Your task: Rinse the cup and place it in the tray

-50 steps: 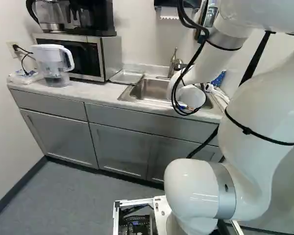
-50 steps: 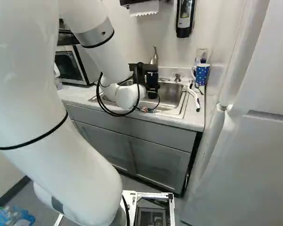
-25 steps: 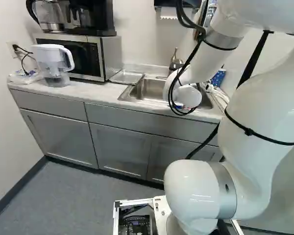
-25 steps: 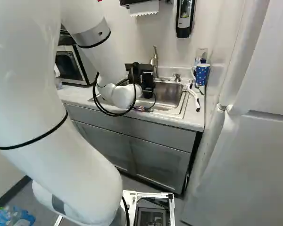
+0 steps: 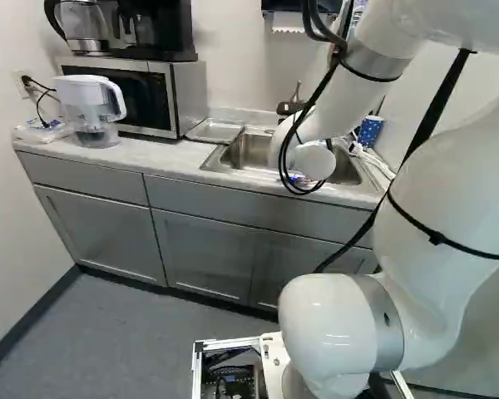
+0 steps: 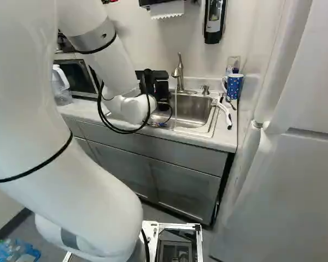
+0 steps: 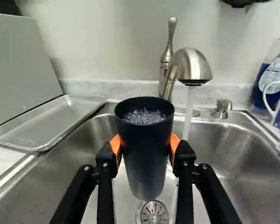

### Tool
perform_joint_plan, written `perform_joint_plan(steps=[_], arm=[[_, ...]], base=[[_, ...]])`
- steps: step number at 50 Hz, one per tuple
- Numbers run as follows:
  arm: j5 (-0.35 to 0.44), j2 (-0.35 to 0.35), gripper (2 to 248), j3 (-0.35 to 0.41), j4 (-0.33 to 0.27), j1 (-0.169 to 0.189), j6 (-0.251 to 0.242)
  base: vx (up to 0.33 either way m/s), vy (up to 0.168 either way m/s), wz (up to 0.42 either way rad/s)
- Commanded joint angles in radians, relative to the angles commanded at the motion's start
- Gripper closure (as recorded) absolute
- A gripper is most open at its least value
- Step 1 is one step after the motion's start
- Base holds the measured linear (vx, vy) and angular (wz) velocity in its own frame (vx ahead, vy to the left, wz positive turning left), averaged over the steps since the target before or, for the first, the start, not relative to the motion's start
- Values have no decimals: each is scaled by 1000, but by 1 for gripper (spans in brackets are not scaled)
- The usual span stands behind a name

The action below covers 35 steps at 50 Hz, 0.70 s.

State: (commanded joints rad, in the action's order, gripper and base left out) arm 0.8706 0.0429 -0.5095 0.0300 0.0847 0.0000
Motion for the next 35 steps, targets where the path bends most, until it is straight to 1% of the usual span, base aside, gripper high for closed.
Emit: perform_joint_plan(steps=[9, 35], arm=[[-10, 13, 129, -8, 0, -30, 0], [-74, 29, 129, -53, 0, -106, 0]], base=[[0, 0, 0], [0, 0, 0]])
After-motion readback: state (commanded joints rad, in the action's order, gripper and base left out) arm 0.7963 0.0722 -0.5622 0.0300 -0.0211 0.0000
